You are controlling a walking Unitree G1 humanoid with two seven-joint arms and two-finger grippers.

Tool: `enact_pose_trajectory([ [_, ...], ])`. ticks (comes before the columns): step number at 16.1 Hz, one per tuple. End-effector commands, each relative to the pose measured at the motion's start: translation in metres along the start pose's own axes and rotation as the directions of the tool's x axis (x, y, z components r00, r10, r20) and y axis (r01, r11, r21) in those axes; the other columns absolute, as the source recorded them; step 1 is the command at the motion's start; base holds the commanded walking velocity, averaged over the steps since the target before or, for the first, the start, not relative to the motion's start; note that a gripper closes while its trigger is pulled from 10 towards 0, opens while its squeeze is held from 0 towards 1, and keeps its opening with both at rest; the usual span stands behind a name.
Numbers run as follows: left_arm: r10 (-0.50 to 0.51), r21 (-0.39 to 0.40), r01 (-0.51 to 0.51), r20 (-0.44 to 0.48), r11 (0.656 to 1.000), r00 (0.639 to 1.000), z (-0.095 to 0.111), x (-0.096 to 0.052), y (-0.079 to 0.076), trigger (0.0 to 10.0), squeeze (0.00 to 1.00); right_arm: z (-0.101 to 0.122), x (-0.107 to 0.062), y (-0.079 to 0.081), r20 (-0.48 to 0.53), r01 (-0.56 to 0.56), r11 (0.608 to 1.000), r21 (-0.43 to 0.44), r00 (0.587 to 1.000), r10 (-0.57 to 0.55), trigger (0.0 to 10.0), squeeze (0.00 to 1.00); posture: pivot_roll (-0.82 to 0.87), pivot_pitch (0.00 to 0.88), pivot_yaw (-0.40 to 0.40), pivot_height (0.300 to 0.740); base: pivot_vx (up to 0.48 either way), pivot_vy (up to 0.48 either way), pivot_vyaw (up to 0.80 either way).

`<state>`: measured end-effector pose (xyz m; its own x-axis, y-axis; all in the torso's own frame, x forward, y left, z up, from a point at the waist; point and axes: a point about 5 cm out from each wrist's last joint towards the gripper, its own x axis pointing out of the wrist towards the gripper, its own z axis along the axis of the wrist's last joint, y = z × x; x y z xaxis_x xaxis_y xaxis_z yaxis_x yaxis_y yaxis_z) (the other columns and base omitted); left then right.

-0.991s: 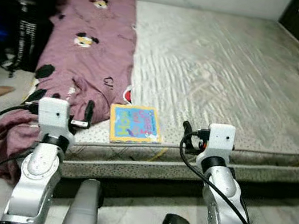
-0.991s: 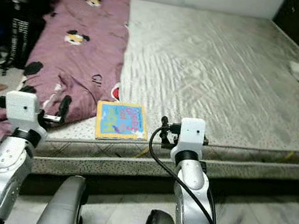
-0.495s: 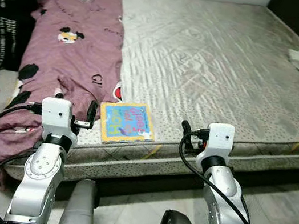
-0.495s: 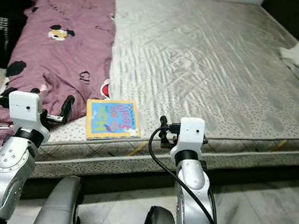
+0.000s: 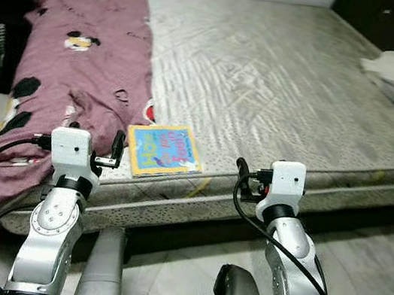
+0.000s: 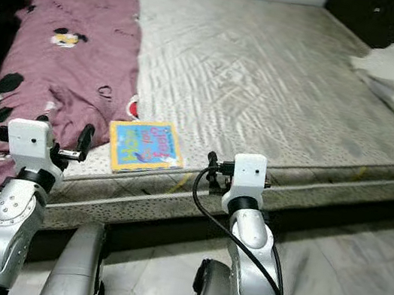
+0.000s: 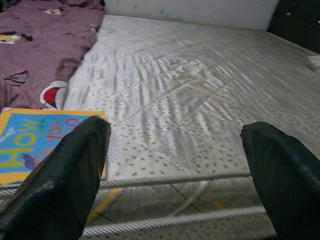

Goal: Clean up the room

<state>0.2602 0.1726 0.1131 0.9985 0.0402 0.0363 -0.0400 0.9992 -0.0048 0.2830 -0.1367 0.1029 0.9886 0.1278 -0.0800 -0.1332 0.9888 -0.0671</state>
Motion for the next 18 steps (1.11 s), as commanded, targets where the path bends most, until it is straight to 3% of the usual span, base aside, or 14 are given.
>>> enact_pose_trajectory([
  [1,0.005,-0.006,-0.005,-0.007,1.0,1.0,0.0005,0.0009,-0.0005,10.0,0.0,0.0011,0.0018,-0.0017,-0.004,0.001,1.0,0.006,1.0,-0.001,10.0,0.0,0.05,0.009,-0.018,0.561,0.0,0.0,0.0],
  [15,-0.005,-0.012,0.004,-0.01,1.0,1.0,0.0013,0.002,-0.0029,10.0,0.0,0.0035,0.002,0.0031,0.01,-0.036,0.999,-0.006,0.999,0.036,10.0,0.0,0.05,0.026,-0.018,0.561,0.0,0.0,0.0],
  [18,-0.004,-0.012,0.004,-0.012,1.0,1.0,0.0012,0.0021,-0.0028,10.0,0.0,0.0042,0.0018,0.0053,0.014,-0.05,0.999,-0.02,0.999,0.05,10.0,0.0,0.05,0.027,-0.017,0.561,0.0,0.0,0.8],
])
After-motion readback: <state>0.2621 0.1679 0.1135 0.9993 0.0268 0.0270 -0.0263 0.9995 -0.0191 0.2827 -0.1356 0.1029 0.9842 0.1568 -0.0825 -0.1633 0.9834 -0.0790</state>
